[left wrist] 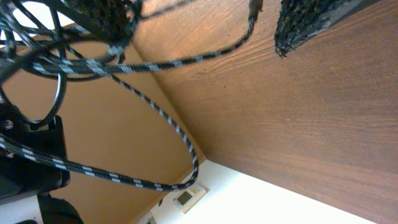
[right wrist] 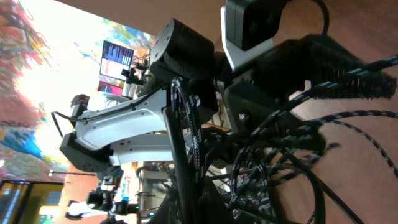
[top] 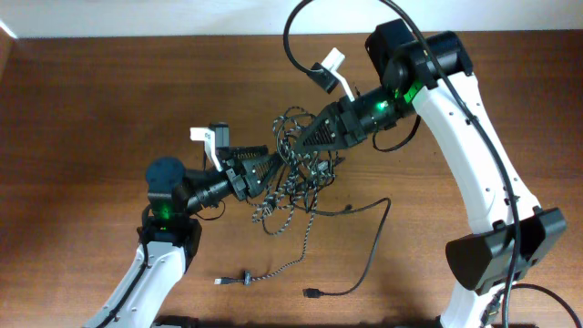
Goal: Untangle cables
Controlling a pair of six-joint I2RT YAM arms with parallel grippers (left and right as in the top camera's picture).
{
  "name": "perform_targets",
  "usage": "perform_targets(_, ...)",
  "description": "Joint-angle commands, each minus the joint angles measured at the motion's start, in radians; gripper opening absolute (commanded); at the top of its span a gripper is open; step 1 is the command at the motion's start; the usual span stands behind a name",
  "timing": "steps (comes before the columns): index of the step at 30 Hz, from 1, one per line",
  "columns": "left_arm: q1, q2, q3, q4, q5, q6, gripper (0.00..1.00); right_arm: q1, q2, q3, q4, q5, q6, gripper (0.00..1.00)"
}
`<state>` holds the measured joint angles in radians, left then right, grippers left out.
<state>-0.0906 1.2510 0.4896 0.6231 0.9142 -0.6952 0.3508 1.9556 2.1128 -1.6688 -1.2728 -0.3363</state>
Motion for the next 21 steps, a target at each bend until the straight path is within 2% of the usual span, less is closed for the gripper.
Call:
perform_targets(1, -0.003, -0.004, 0.002, -0.005, 0.006, 0.016, 0.7, 0.009, -0.036, 0.006, -0.027, -0.028, 0.003, 0.04)
perform_targets(2, -0.003, -0.004, 0.002, -0.005, 0.002, 0.016, 0.72, 0.009, -0.036, 0.006, -0.027, -0.029, 0.003, 0.04)
perform_targets(5, -0.003, -0.004, 0.002, -0.005, 0.002, 0.016, 0.86, 0.009, -0.036, 0.006, -0.026, -0.027, 0.003, 0.04)
perform_targets(7, -0.005, -0.004, 0.002, -0.009, -0.01, 0.016, 0.86, 0.007, -0.036, 0.006, -0.018, -0.027, -0.008, 0.04)
perform_targets(8, -0.022, -0.004, 0.002, -0.031, -0.064, 0.016, 0.84, 0.007, -0.036, 0.006, -0.018, -0.028, -0.008, 0.04)
perform_targets(9, -0.05, -0.004, 0.002, -0.066, -0.156, 0.016, 0.7, 0.007, -0.036, 0.006, -0.008, -0.028, -0.008, 0.04)
perform_targets(10, -0.065, -0.004, 0.002, -0.084, -0.212, 0.016, 0.37, 0.007, -0.036, 0.006, 0.027, -0.028, -0.007, 0.04)
perform_targets(11, -0.069, -0.004, 0.002, -0.087, -0.24, 0.016, 0.11, 0.007, -0.036, 0.006, 0.042, -0.028, -0.007, 0.04)
perform_targets(12, -0.069, -0.004, 0.002, -0.087, -0.255, 0.017, 0.0, 0.007, -0.036, 0.006, 0.054, -0.027, -0.007, 0.04)
perform_targets(14, -0.068, -0.004, 0.002, -0.122, -0.28, 0.152, 0.0, 0.007, -0.036, 0.006, 0.075, -0.017, -0.007, 0.04)
perform_targets(15, -0.061, -0.004, 0.002, -0.199, -0.33, 0.178, 0.0, 0.007, -0.036, 0.006, 0.081, 0.002, -0.007, 0.04)
perform_targets(17, 0.019, -0.005, 0.002, -0.46, -0.456, 0.177, 0.0, 0.004, -0.036, 0.006, 0.093, 0.133, -0.006, 0.04)
perform_targets(18, 0.088, -0.006, 0.002, -0.536, -0.427, 0.177, 0.0, 0.002, -0.036, 0.006, 0.119, 0.241, -0.002, 0.04)
perform_targets(19, 0.139, -0.01, 0.002, -0.542, -0.358, 0.177, 0.0, 0.002, -0.036, 0.006, 0.133, 0.37, 0.024, 0.05)
perform_targets(20, 0.167, -0.015, 0.002, -0.537, -0.317, 0.178, 0.0, 0.002, -0.036, 0.006, 0.135, 0.468, 0.03, 0.14)
perform_targets(21, 0.183, -0.024, 0.002, -0.539, -0.299, 0.178, 0.0, 0.002, -0.036, 0.006, 0.142, 0.547, 0.031, 0.29)
